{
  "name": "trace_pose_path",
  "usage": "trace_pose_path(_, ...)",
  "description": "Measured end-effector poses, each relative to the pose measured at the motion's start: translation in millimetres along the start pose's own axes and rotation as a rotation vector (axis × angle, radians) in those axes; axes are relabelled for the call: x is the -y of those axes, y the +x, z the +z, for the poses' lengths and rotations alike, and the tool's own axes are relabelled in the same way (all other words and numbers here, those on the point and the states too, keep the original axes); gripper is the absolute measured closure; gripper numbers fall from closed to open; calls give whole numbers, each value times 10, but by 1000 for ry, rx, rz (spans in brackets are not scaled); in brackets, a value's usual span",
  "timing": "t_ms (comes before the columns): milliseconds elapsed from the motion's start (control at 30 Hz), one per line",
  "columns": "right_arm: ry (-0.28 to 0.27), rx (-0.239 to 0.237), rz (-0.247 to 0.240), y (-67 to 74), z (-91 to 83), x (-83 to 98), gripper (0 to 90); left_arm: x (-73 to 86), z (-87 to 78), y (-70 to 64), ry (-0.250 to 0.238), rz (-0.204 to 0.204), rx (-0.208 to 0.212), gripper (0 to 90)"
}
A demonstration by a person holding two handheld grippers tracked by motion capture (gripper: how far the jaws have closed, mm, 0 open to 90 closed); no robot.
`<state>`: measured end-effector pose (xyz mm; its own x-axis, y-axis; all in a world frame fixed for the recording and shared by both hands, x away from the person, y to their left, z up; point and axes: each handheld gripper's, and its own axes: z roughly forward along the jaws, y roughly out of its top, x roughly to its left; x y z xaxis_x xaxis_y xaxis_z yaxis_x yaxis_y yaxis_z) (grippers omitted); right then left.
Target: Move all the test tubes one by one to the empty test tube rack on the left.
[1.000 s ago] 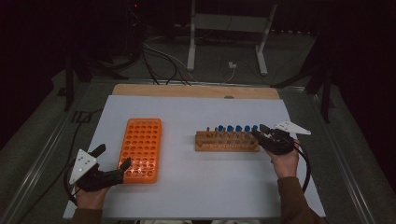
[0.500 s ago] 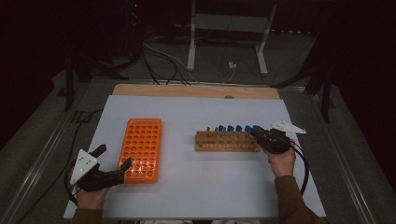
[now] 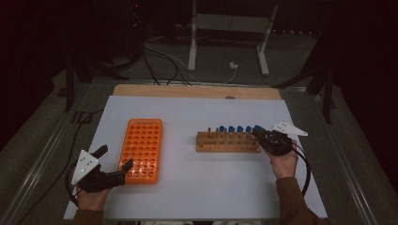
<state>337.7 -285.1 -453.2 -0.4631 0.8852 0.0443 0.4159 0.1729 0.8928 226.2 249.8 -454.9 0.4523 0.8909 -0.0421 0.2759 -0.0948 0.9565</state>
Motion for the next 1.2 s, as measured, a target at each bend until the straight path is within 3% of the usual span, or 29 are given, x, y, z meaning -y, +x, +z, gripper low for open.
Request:
trace_pose_path(700, -49, 12, -4, -5, -142, -150, 761, -7, 41, -12, 15, -13, 32, 10)
trace_pose_path(900, -67, 13, -14, -3, -203, -239, 761, -83, 64, -48, 12, -12, 46, 10)
trace_pose_path(1200, -105, 22, -51, 31, -376, -436, 761, -242, 149, -170, 7, 22, 81, 10)
